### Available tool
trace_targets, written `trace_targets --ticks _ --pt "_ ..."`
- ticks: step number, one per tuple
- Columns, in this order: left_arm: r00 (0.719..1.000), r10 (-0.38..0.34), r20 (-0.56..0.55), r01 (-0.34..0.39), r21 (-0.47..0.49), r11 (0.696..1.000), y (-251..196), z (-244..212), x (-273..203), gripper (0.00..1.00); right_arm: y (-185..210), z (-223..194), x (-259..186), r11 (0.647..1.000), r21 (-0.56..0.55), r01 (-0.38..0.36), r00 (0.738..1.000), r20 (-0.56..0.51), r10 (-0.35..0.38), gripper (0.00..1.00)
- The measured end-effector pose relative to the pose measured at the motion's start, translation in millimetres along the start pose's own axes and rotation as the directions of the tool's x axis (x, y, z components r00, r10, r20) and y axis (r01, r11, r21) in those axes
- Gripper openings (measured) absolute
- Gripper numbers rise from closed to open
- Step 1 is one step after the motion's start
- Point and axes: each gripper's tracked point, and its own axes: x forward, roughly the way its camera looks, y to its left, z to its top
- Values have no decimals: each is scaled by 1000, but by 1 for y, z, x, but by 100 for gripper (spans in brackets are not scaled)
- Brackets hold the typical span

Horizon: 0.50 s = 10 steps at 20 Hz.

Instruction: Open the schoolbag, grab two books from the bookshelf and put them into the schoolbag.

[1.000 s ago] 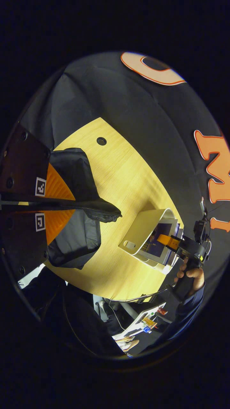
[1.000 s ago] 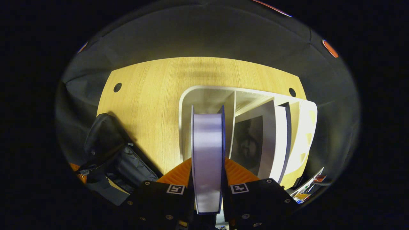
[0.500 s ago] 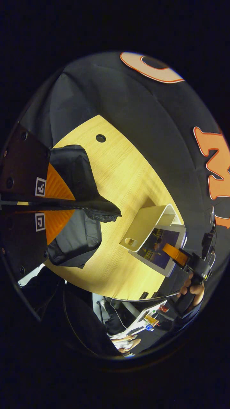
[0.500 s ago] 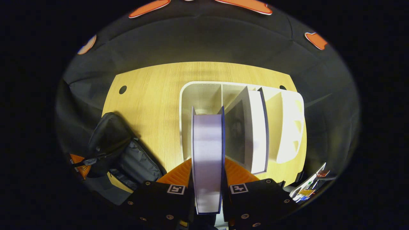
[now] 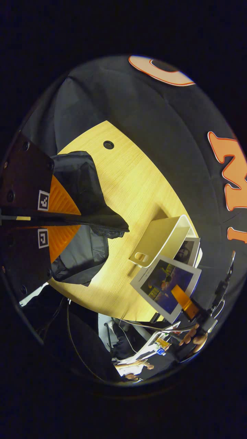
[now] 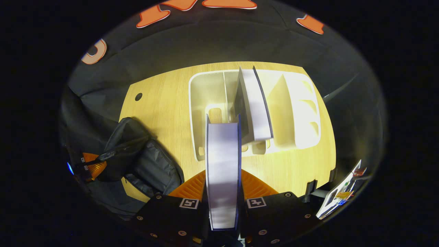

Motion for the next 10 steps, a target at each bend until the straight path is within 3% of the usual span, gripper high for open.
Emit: trace_targets --ticks 6,10 --pt "1000 2 1 -2 -7 1000 -6 -1 -1 5 -7 -37 -18 997 44 -61 998 31 59 34" --pt "1000 2 5 -2 -15 1000 -7 1 0 5 9 -50 -24 988 65 -143 989 52 139 34"
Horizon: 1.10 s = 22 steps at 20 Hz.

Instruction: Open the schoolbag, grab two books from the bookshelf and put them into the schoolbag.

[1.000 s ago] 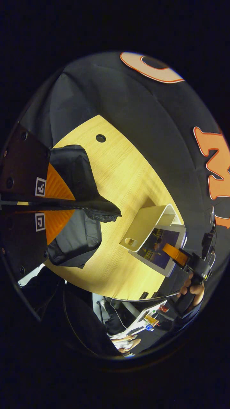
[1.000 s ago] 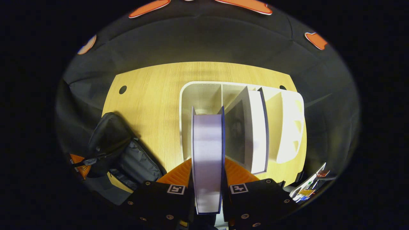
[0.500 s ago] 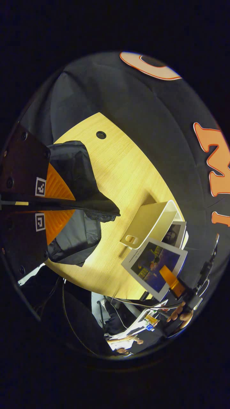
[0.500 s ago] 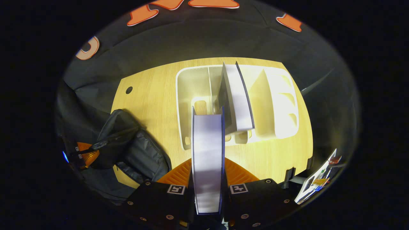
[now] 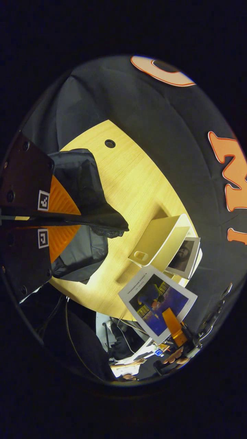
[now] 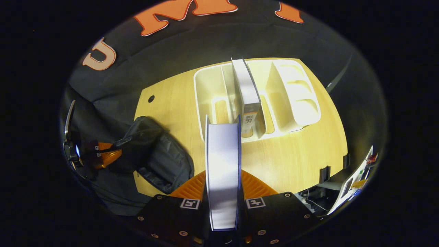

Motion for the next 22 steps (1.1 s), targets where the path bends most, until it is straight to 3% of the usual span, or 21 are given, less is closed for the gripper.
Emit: trace_targets --ticks 6,11,18,22 --pt "1000 12 -8 -12 -1 1000 2 -1 -2 5 4 -20 -11 999 -3 -38 999 8 38 34" --pt "1000 12 -3 -12 -16 1000 -1 -1 0 5 15 -47 -9 992 33 -122 992 -12 122 34" --pt "999 23 24 -21 -60 998 -2 0 -7 5 52 -66 14 954 120 -275 961 0 277 33" --pt "998 35 49 -30 -101 994 -2 1 -15 5 83 -69 30 918 142 -371 928 19 372 33"
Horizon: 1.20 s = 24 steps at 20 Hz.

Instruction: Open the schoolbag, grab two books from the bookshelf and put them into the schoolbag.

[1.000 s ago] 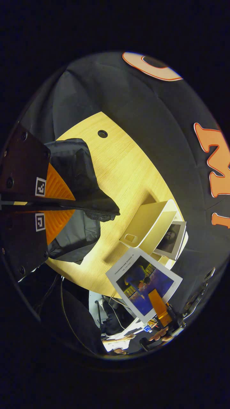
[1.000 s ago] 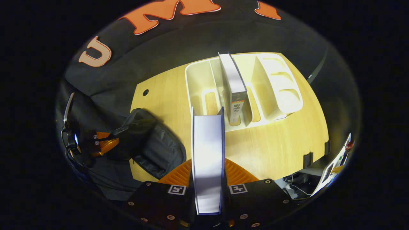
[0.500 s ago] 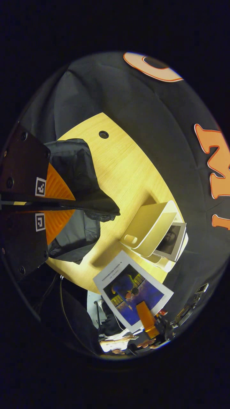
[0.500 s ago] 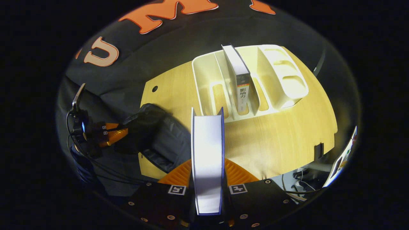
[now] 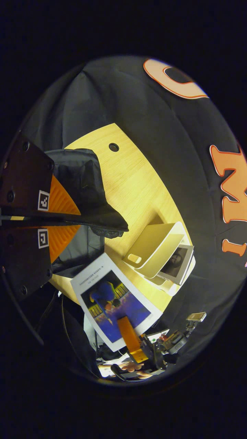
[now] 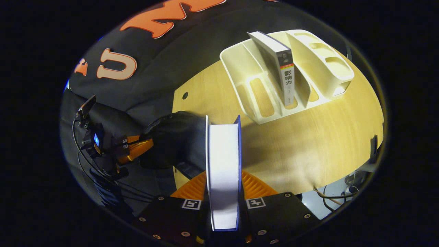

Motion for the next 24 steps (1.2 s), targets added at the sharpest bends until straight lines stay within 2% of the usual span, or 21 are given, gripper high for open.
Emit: trace_targets --ticks 8,13,18,24 --pt "1000 0 27 2 -60 998 -4 -2 -2 5 36 -10 69 974 106 -201 980 31 199 33" --pt "999 -4 43 7 -80 997 -5 -2 -4 5 44 -9 106 954 164 -250 968 59 244 33" --pt "998 -17 63 24 -109 994 -8 2 -1 5 62 -3 127 914 231 -334 942 106 318 33" --pt "994 -22 109 37 -140 989 -16 10 -1 5 81 -3 156 896 246 -370 928 137 345 32"
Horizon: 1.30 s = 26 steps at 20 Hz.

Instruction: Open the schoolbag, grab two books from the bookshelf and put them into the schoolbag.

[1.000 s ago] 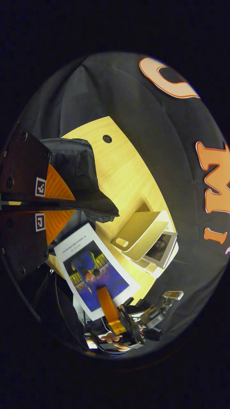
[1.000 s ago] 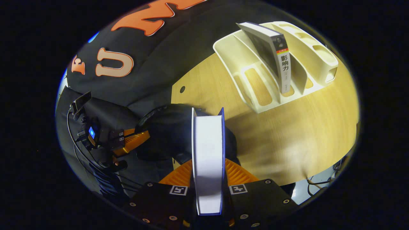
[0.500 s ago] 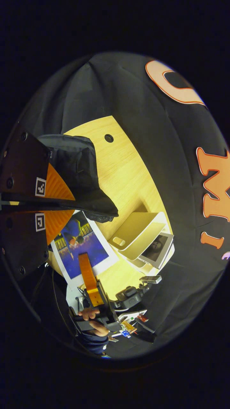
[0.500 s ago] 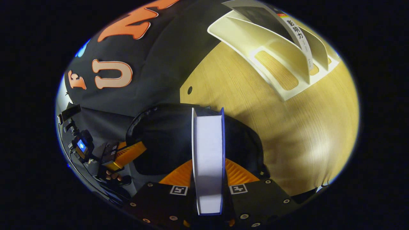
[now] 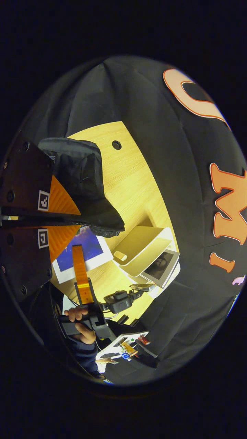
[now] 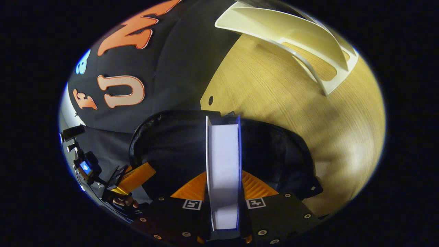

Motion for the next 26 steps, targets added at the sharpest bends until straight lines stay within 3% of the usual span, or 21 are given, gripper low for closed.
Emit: trace_targets --ticks 9,14,16,17,18,19,20,21,23,26 --pt "999 -31 34 32 -32 999 -21 -1 -4 5 -2 -12 42 1000 22 -7 999 49 5 32" --pt "999 -33 34 35 -58 998 -19 -3 -3 5 -4 -25 57 1000 26 2 1000 -20 -1 36" --pt "999 -30 30 32 -52 998 -18 -5 -2 5 -17 -32 52 997 -29 73 996 -53 -74 42" --pt "999 -30 30 31 -50 998 -17 -3 0 5 -26 -35 50 993 -59 100 992 -68 -104 35" --pt "999 -27 30 29 -54 998 -16 -2 1 5 -34 -37 46 987 -88 133 986 -86 -141 58" --pt "999 -24 31 25 -58 998 -17 -2 1 5 -40 -38 38 980 -119 158 980 -103 -170 56" --pt "999 -20 34 22 -63 998 -16 -2 2 5 -45 -40 31 975 -141 175 974 -117 -192 77" --pt "999 -22 37 24 -67 997 -17 -3 2 5 -48 -42 22 969 -164 182 970 -131 -204 86" --pt "999 -18 37 20 -79 997 -19 -5 4 5 -59 -39 7 957 -200 209 961 -140 -239 94" --pt "1000 4 28 -2 -91 996 -16 -10 6 5 -73 -28 -14 935 -251 250 947 -139 -290 96"
